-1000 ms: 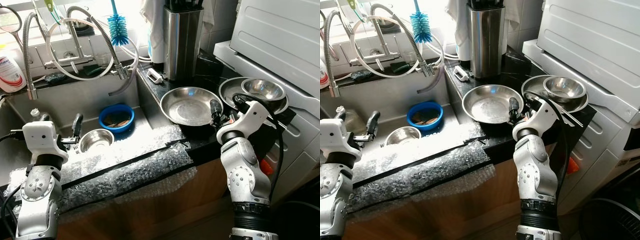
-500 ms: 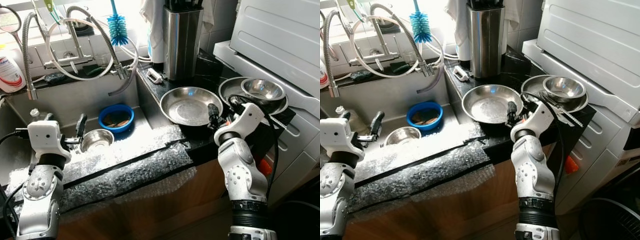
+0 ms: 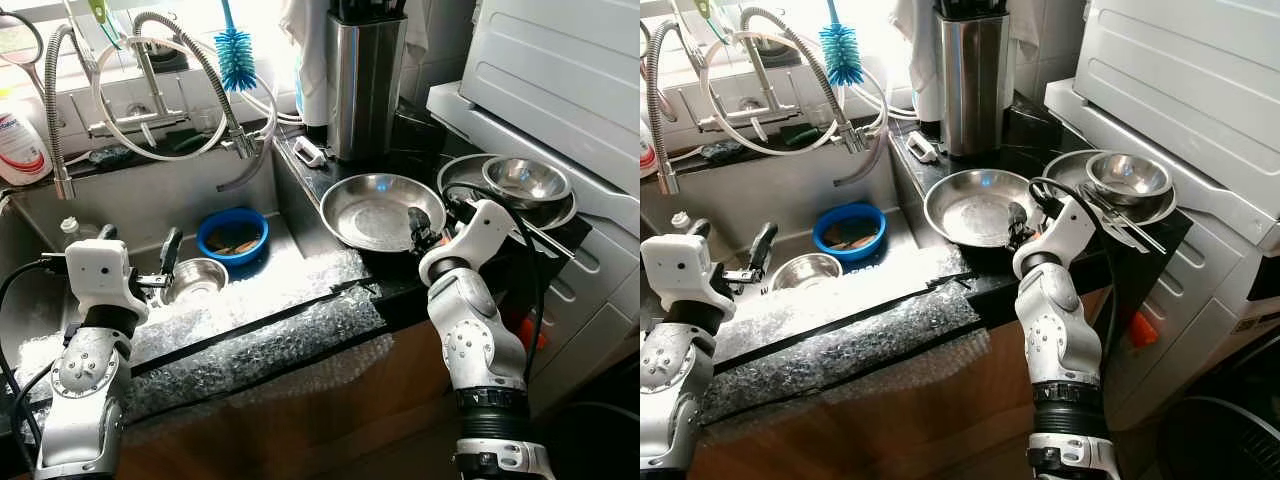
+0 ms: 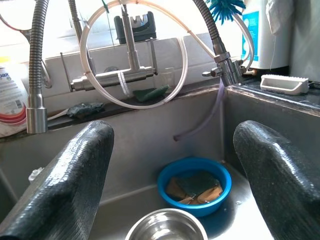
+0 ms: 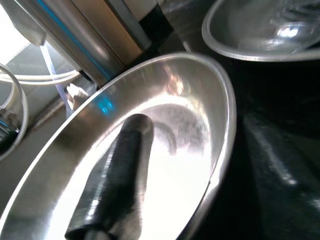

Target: Kitchen organization

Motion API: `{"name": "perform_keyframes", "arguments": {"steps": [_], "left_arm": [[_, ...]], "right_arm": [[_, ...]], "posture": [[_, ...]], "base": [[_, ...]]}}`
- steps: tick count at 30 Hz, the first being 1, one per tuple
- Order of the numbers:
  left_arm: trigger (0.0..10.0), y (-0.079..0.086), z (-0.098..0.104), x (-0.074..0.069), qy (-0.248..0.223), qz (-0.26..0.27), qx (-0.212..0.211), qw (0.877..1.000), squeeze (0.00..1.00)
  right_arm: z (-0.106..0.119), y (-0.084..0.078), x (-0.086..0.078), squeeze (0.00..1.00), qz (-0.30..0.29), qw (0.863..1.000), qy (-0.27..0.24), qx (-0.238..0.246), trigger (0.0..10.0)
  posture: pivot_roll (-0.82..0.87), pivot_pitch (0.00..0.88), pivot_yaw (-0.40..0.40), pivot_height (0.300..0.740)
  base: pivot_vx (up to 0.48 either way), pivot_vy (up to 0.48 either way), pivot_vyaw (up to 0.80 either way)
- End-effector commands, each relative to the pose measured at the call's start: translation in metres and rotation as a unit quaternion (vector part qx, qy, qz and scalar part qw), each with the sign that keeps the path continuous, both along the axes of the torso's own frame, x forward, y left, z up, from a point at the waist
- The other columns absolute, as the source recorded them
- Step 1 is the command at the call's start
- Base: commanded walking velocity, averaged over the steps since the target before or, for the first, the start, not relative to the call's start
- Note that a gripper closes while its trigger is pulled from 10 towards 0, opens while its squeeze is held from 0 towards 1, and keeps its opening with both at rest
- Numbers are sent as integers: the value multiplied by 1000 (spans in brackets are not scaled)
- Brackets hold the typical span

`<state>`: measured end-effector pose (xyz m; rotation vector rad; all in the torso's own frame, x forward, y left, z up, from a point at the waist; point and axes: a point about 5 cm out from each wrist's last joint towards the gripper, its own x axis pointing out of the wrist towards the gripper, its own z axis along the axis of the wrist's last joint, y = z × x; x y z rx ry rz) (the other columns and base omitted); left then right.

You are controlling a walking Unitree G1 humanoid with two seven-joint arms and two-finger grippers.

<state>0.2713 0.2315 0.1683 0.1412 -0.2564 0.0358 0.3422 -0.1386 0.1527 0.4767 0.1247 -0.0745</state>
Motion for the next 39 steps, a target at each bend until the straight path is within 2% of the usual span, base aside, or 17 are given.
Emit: {"name": "perform_keyframes", "arguments": {"steps": [1, 15, 18, 19, 20, 21, 26, 27, 29, 30, 33, 35, 36, 37, 39], "left_arm": [[10000, 1, 1, 3, 6, 1, 16, 1000, 0], [10000, -2, 1, 4, 9, -8, 34, 999, 0], [10000, -5, 1, 5, 7, -12, 37, 999, 0], [10000, -6, 1, 5, 7, -13, 40, 999, 0], [10000, -7, 2, 6, 7, -15, 44, 999, 0], [10000, -7, 2, 6, 7, -16, 45, 999, 0], [10000, -4, 8, 8, -12, 5, 69, 998, 0], [10000, -2, 11, 8, -21, 11, 58, 998, 0], [10000, 0, 19, 8, -41, 26, 63, 997, 0], [10000, 0, 19, 8, -41, 26, 63, 997, 0], [10000, 3, 29, 7, -68, 60, 80, 993, 0], [10000, 7, 34, 7, -81, 74, 69, 992, 0], [10000, 7, 35, 7, -83, 74, 64, 992, 0], [10000, 6, 37, 7, -84, 71, 50, 993, 0], [10000, 4, 39, 9, -88, 57, -5, 995, 0]], "right_arm": [[3, 6, 3, 0, 10, 1000, 0, -8, 1647], [3, 9, 6, 0, 12, 1000, -1, -6, 1686], [3, 9, 6, 0, 12, 1000, -2, -5, 1216], [3, 9, 6, 0, 11, 1000, -5, -4, 431], [4, 9, 6, 0, 11, 1000, -12, -1, 431], [6, 10, 6, 0, 13, 1000, -17, 0, 0], [16, 14, 8, 0, 19, 998, -55, 16, 0], [20, 15, 8, 0, 22, 997, -69, 21, 0], [30, 17, 8, 0, 28, 994, -107, 28, 0], [30, 17, 8, 0, 28, 994, -107, 28, 0], [43, 19, 8, 0, 32, 987, -150, 51, 0], [53, 21, 8, 0, 43, 981, -180, 55, 0], [54, 22, 7, 0, 47, 980, -186, 53, 2549], [57, 23, 7, 0, 55, 978, -198, 45, 10000], [62, 26, 7, 0, 69, 974, -217, 18, 10000]], "posture": [[-106, 0, 48, 740], [-102, 0, 50, 740], [-105, 0, 52, 740], [-105, 0, 52, 740], [-102, 0, 50, 740], [-102, 0, 51, 740], [-98, 0, 50, 740], [-99, 0, 51, 740], [-97, 0, 51, 740], [-97, 0, 51, 740], [-97, 0, 51, 740], [-101, 0, 55, 740], [-102, 0, 54, 740], [-100, 0, 53, 740], [-93, 0, 52, 740]], "base": [[0, 0, 0], [0, 0, 0], [0, 0, 0], [0, 0, 0], [0, 0, 0], [0, 0, 0], [0, 0, 0], [0, 0, 0], [0, 0, 0], [0, 0, 0], [0, 0, 0], [0, 0, 0], [0, 0, 0], [0, 0, 0], [0, 0, 0]]}}
